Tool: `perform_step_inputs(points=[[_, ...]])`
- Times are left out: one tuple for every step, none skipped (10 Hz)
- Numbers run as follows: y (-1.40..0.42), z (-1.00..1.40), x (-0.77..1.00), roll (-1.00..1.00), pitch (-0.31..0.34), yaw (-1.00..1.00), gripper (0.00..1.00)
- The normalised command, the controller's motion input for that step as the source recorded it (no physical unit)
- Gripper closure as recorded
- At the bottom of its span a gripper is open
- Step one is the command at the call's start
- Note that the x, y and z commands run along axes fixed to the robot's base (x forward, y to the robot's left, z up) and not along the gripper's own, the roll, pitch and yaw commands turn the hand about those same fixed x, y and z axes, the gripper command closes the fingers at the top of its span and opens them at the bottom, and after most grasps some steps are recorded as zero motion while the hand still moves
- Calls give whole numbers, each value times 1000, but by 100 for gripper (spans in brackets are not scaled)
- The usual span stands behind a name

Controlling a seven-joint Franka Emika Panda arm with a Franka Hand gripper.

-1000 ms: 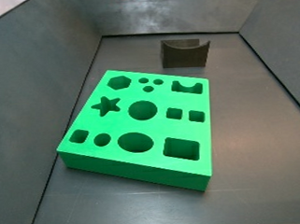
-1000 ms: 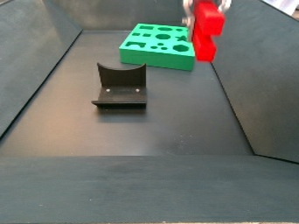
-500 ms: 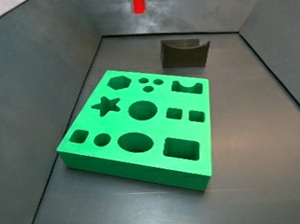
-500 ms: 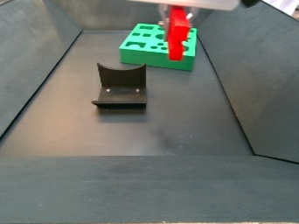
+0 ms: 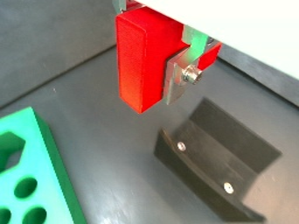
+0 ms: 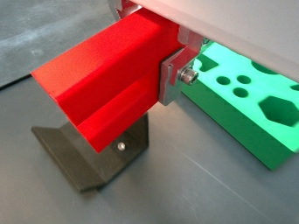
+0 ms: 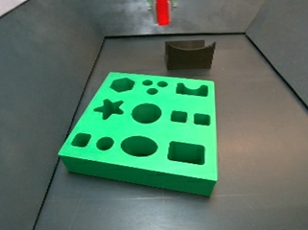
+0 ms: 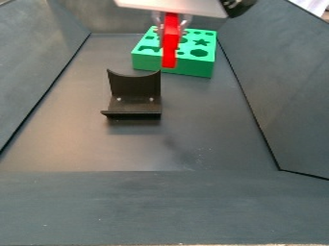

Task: Pick up the double-square object. Move up. Rotate the double-square object. Place the double-square object on the fixture. Regrasp the double-square object. Move to above the board. Insert the double-square object.
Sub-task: Place the double-square object on the fixture.

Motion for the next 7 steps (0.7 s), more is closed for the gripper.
perform_step_inputs(points=[[-115, -116, 955, -84, 8, 24, 100], [-59, -73, 786, -79, 23, 25, 100], [-27, -43, 621, -76, 43, 25, 100], [-19, -28, 502, -75, 61, 26, 100], [470, 829, 625, -1000, 88, 7, 100], [460, 804, 506, -1000, 102, -1, 100], [396, 701, 414, -1000, 111, -19, 100]])
